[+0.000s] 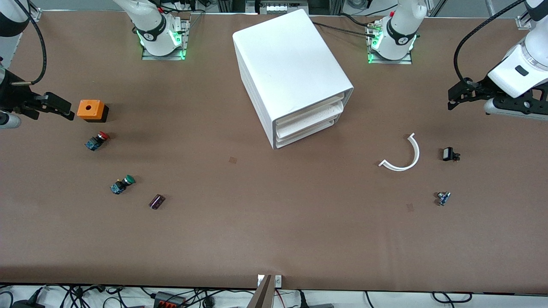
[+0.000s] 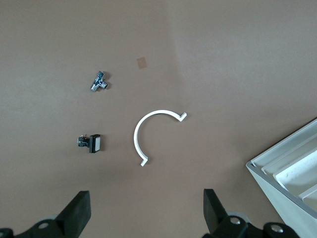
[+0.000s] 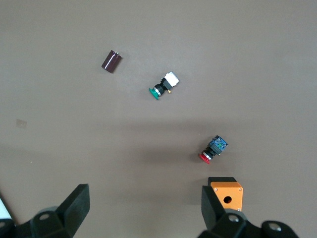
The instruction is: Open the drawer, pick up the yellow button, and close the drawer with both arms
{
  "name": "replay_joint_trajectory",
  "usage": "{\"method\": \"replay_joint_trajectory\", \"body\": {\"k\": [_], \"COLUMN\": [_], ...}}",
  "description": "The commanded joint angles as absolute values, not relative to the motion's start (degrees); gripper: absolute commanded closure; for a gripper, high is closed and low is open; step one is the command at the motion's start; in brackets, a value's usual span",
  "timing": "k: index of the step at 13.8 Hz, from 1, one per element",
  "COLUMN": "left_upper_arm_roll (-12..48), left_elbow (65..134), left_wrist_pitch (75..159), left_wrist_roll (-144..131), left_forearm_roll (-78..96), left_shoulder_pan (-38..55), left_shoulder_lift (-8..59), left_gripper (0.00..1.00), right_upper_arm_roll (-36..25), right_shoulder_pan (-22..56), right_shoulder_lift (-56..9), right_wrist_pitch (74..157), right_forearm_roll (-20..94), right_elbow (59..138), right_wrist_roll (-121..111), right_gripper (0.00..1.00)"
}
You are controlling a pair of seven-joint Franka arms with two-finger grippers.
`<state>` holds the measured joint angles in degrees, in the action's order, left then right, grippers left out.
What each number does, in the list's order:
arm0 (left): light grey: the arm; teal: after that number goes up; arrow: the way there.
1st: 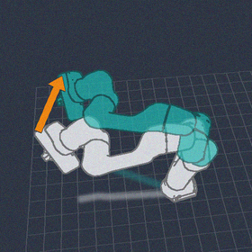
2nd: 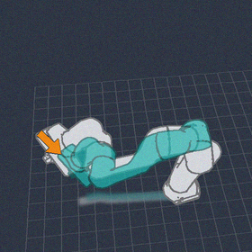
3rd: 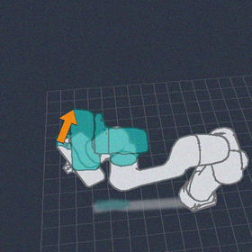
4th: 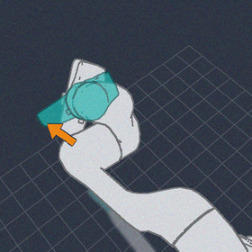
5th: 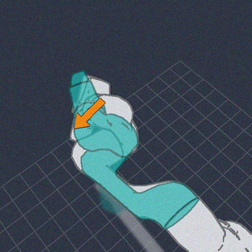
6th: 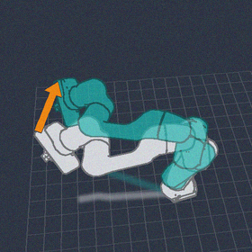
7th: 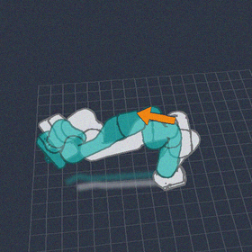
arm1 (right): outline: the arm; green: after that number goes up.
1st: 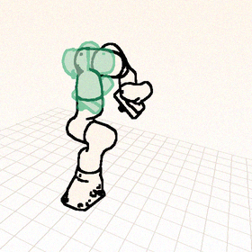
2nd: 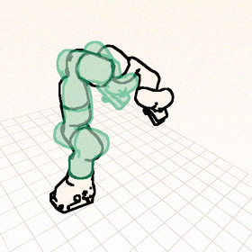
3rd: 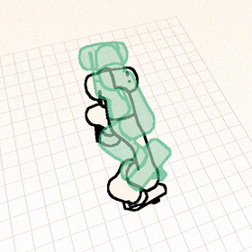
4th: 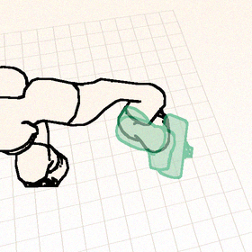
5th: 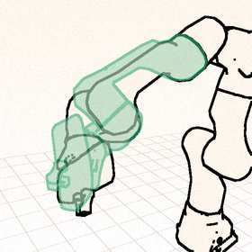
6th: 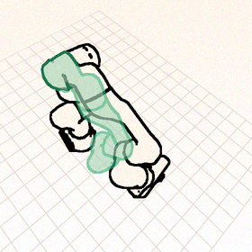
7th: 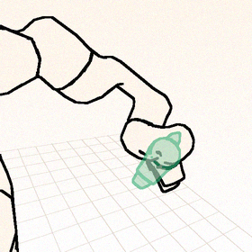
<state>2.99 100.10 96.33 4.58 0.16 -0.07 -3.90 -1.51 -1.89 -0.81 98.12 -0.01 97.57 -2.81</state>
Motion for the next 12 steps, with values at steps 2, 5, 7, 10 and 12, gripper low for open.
{"method": "replay_joint_trajectory", "body": {"k": [2,5,7,10,12], "left_upper_arm_roll": [2.9,2.99,2.9,2.81,2.81], "left_elbow": [98.18,93.45,91.06,91.05,91.05], "left_wrist_pitch": [93.09,84.94,80.09,73.15,69.01], "left_wrist_roll": [4.83,5.36,5.36,5.36,5.54], "left_forearm_roll": [0.88,1.75,6.21,16.66,23.61], "left_shoulder_pan": [0.26,0.44,0.53,0.35,0.44], "left_shoulder_lift": [-3.08,0.51,2.45,4.47,7.63], "left_gripper": [0.0,0.0,0.0,0.0,0.0], "right_upper_arm_roll": [-1.05,-1.14,-1.05,-1.05,-1.05], "right_shoulder_pan": [-2.2,-2.2,-1.94,0.69,3.24], "right_shoulder_lift": [0.18,-0.35,-0.7,-1.67,-2.37], "right_wrist_pitch": [98.79,98.7,98.96,98.96,98.96], "right_forearm_roll": [-0.44,-0.53,-0.44,0.0,0.09], "right_elbow": [98.35,98.09,98.09,98.09,97.74], "right_wrist_roll": [-3.43,-3.51,-3.43,-2.9,-3.08], "right_gripper": [0.0,0.0,0.0,0.0,0.0]}}
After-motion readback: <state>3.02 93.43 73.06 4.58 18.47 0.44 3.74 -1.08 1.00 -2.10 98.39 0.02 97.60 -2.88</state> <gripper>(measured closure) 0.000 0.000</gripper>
